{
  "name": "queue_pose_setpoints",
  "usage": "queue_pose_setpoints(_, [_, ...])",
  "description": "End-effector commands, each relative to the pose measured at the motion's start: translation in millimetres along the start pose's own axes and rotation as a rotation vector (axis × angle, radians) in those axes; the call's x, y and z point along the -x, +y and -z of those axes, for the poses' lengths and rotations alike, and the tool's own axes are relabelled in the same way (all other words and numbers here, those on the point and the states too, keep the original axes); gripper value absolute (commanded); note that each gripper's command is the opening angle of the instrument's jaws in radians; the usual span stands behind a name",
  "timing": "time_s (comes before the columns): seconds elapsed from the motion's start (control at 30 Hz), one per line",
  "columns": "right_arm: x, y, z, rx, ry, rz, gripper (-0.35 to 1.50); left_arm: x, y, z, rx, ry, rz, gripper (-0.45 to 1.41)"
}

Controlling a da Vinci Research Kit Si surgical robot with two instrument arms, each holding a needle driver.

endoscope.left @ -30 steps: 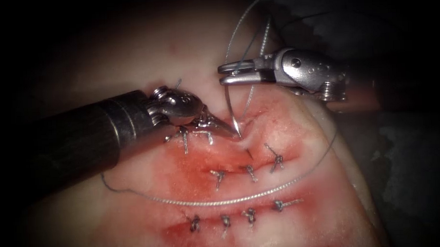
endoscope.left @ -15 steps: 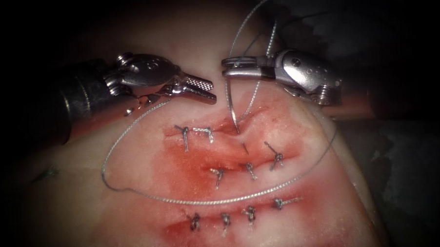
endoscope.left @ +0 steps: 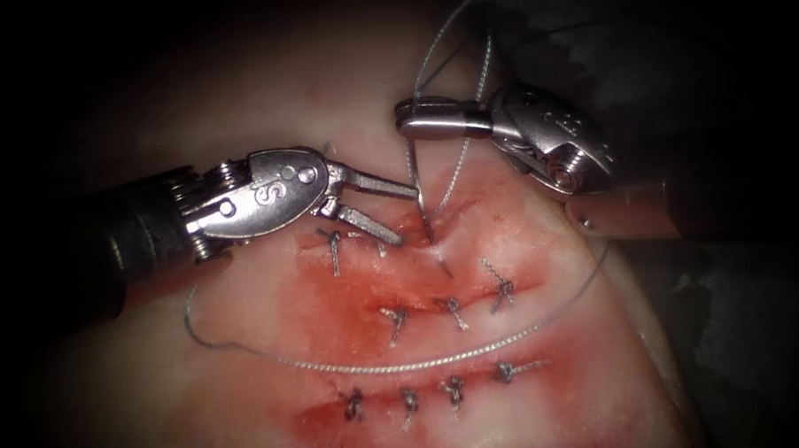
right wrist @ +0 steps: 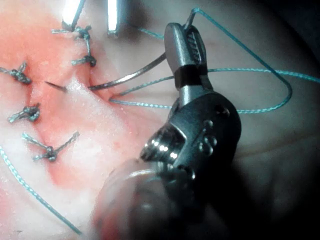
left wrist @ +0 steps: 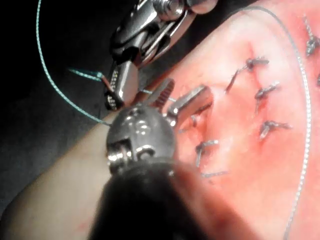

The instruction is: Wound Closure

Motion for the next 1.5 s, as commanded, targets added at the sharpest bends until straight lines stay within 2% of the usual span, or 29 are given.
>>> queue_pose_setpoints(0.03, [0.1,-0.3,-0.9,-0.001,0.007,-0.018,-0.35,0.3,1.2,-0.1,-0.003,-0.001,-0.005,0.44])
queue_pose_setpoints(0.17, [-0.2,0.1,-0.7,-0.032,0.032,-0.096,-0.35,0.4,1.2,-0.3,-0.011,-0.003,-0.021,0.56])
queue_pose_setpoints(0.23, [-0.3,0.3,-0.6,-0.078,0.043,-0.133,-0.35,0.5,1.1,-0.4,-0.015,-0.004,-0.039,0.61])
queue_pose_setpoints(0.27, [-0.4,0.5,-0.5,-0.135,0.047,-0.165,-0.35,0.8,1.0,-0.7,-0.016,-0.005,-0.051,0.63])
queue_pose_setpoints(0.33, [-0.4,0.5,-0.5,-0.152,0.046,-0.176,-0.35,0.9,0.9,-0.9,-0.017,-0.005,-0.063,0.64])
queue_pose_setpoints(0.67, [-0.4,0.9,-0.1,-0.239,0.016,-0.372,-0.35,1.6,-0.6,-3.5,-0.034,0.043,-0.142,0.59])
queue_pose_setpoints(0.8, [-0.4,0.9,-0.1,-0.244,0.012,-0.396,-0.35,2.1,-0.8,-4.0,-0.031,0.062,-0.152,0.46])
queue_pose_setpoints(0.87, [-0.4,1.0,-0.1,-0.244,0.012,-0.396,-0.35,2.0,-0.7,-4.0,-0.022,0.071,-0.159,0.31])
queue_pose_setpoints(0.93, [-0.5,1.0,-0.1,-0.244,0.012,-0.396,-0.35,1.6,-0.5,-4.0,-0.004,0.084,-0.162,0.00])
queue_pose_setpoints(1.0, [-0.5,1.1,-0.1,-0.241,0.014,-0.396,-0.35,1.2,-0.2,-3.7,0.015,0.094,-0.166,-0.45])
queue_pose_setpoints(1.1, [-0.5,1.1,-0.1,-0.241,0.015,-0.378,-0.35,0.9,0.1,-3.1,0.027,0.097,-0.160,-0.45])
queue_pose_setpoints(1.23, [-0.5,1.2,0.1,-0.237,0.019,-0.313,-0.35,1.4,0.5,-2.5,0.060,0.099,-0.069,-0.45])
queue_pose_setpoints(1.33, [-0.6,1.4,0.1,-0.259,0.020,-0.141,-0.35,1.3,0.4,-2.7,0.078,0.092,0.031,-0.45])
queue_pose_setpoints(1.37, [-0.6,1.6,0.1,-0.293,0.030,0.038,-0.13,1.3,0.4,-2.7,0.086,0.080,0.077,-0.45])
queue_pose_setpoints(1.43, [-0.8,1.9,0.2,-0.348,0.050,0.351,0.69,1.2,0.6,-2.9,0.107,0.018,0.165,-0.45])
queue_pose_setpoints(1.47, [-0.9,2.3,0.3,-0.364,0.057,0.498,0.98,1.2,0.7,-2.9,0.115,-0.014,0.194,-0.45])
queue_pose_setpoints(1.5, [-1.0,2.6,0.3,-0.382,0.056,0.550,1.06,1.3,0.8,-3.0,0.123,-0.045,0.253,-0.45])
